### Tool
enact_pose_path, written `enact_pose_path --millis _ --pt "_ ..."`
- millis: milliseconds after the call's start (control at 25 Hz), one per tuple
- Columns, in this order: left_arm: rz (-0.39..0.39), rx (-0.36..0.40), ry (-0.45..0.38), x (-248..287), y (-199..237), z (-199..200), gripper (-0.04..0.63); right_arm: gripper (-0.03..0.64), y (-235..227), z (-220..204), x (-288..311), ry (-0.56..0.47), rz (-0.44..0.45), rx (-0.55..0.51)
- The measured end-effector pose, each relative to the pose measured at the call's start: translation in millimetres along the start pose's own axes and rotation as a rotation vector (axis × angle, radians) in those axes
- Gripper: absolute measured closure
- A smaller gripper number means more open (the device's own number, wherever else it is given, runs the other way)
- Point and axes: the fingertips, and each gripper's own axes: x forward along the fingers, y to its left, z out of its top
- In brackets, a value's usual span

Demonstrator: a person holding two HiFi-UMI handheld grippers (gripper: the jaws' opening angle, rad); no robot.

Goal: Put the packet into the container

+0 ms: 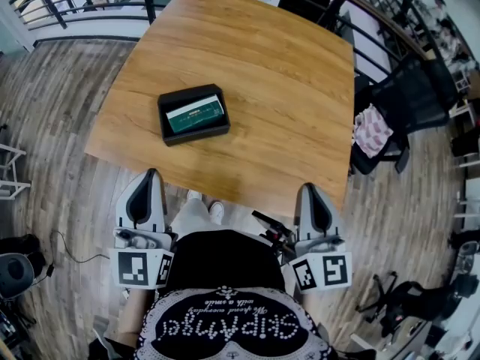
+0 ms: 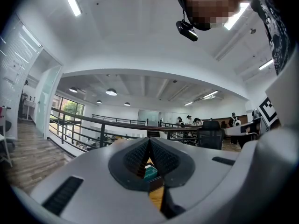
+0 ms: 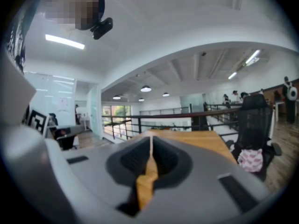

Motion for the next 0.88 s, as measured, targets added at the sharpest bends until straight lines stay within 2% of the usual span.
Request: enact_pose_path --millis 880 --pt "0.004 0.001 0.001 -5.4 -12.4 -1.3 0.566 0.577 -11.2 -1.3 -11.8 -0.011 -0.003 0.008"
